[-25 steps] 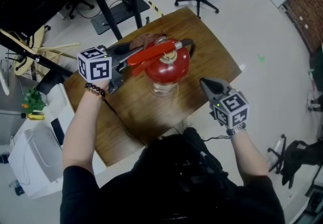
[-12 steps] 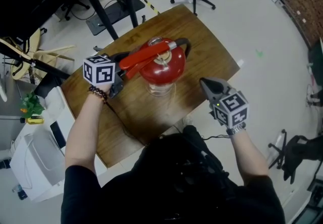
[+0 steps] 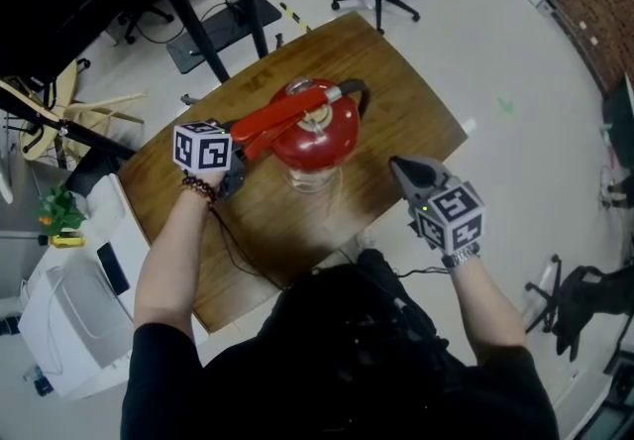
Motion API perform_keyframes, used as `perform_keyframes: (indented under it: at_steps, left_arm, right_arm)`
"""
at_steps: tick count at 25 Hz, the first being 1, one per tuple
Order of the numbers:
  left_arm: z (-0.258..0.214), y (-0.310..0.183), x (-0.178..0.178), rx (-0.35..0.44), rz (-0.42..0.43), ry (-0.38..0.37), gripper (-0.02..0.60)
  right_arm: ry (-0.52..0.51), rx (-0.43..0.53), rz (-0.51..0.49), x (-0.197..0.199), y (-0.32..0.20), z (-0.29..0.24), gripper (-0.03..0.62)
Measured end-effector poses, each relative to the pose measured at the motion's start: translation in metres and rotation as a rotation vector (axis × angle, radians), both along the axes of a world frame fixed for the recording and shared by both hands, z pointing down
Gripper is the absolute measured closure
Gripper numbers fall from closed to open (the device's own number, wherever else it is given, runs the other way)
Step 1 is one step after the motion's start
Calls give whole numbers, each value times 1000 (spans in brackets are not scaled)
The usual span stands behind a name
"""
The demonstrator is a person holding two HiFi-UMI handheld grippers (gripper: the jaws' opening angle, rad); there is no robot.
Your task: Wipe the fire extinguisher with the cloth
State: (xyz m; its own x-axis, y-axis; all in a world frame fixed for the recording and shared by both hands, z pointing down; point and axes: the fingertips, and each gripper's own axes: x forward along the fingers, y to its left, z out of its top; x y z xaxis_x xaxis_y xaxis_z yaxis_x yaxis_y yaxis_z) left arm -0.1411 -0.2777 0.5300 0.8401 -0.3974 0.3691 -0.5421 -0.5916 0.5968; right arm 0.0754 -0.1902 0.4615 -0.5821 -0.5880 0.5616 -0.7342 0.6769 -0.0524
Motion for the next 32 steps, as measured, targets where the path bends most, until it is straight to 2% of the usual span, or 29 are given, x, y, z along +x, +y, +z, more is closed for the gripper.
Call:
perform_keyframes:
  at_steps: [7, 21, 32]
  left_arm:
    - [31, 2, -5, -50, -11, -22, 488]
    - [86, 12, -8, -150, 10, -128, 488]
    - [115, 14, -13, -185, -1, -172, 488]
  right_arm:
    - [6, -8, 6, 3, 2, 1, 577]
    - [19, -19, 15, 10, 3, 6, 579]
    - [28, -21, 13, 7, 0, 6, 579]
